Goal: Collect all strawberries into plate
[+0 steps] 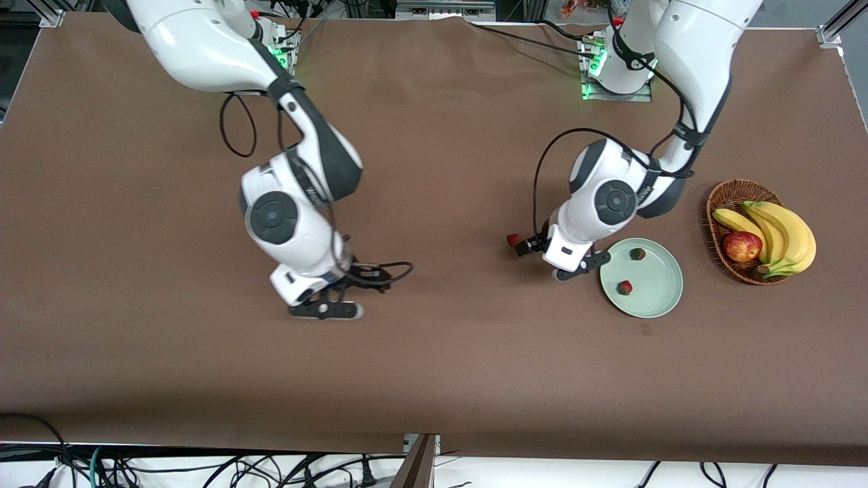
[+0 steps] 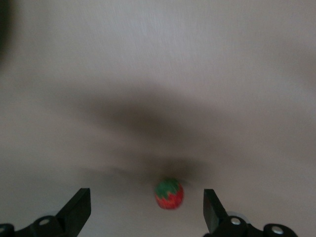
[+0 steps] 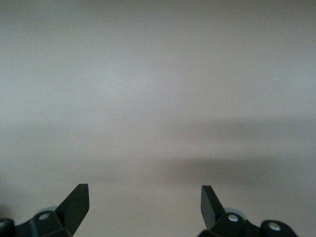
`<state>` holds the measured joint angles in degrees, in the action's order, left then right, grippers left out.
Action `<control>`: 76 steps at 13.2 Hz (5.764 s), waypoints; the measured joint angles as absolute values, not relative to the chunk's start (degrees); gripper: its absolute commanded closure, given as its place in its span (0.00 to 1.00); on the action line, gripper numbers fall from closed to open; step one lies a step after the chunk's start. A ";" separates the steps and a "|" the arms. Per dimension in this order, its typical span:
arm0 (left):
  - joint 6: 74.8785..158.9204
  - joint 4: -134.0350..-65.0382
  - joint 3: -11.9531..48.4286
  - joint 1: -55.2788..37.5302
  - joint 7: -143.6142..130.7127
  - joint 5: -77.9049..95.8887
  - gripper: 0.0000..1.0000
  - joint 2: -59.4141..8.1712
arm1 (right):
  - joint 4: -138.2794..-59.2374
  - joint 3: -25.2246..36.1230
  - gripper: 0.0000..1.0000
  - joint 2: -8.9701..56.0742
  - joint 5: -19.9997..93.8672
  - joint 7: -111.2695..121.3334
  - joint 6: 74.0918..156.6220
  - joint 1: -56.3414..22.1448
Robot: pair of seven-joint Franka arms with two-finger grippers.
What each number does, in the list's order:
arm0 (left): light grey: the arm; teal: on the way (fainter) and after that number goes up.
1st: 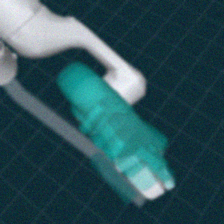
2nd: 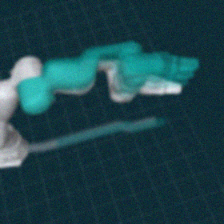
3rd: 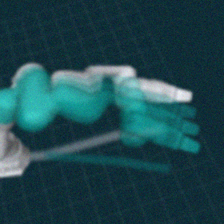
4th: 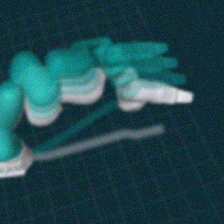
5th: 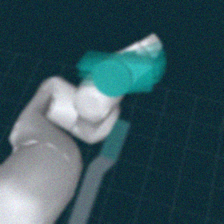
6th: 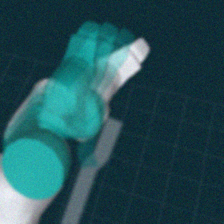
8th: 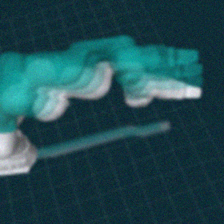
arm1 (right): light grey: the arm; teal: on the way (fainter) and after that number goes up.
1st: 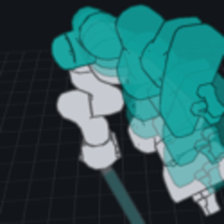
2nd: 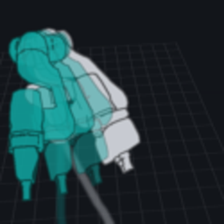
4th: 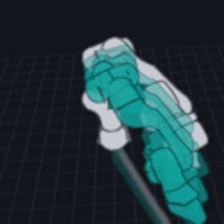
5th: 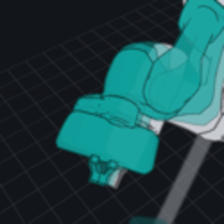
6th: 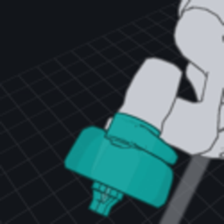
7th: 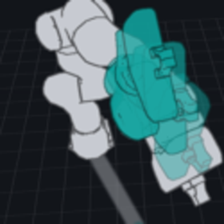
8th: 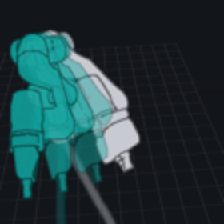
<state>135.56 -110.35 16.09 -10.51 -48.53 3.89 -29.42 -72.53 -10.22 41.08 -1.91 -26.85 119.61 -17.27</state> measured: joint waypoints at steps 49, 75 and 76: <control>132.48 -101.21 14.14 12.09 24.31 -18.68 0.00 -37.34 | -85.41 1.01 0.00 6.61 -2.35 -0.12 87.49 -1.98; 88.05 -79.54 1.59 0.78 9.26 -3.75 0.00 -8.48 | -85.41 0.81 0.00 6.78 -2.35 -0.06 87.51 -1.97; 91.01 -83.46 0.95 0.17 9.16 -3.52 0.00 -6.50 | -85.40 0.80 0.00 6.78 -2.35 -0.06 87.51 -1.97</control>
<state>91.01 -83.46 0.95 0.17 9.16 -3.52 -6.50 -85.40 0.80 6.78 -2.35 -0.06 87.51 -1.97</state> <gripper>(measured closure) 0.000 0.000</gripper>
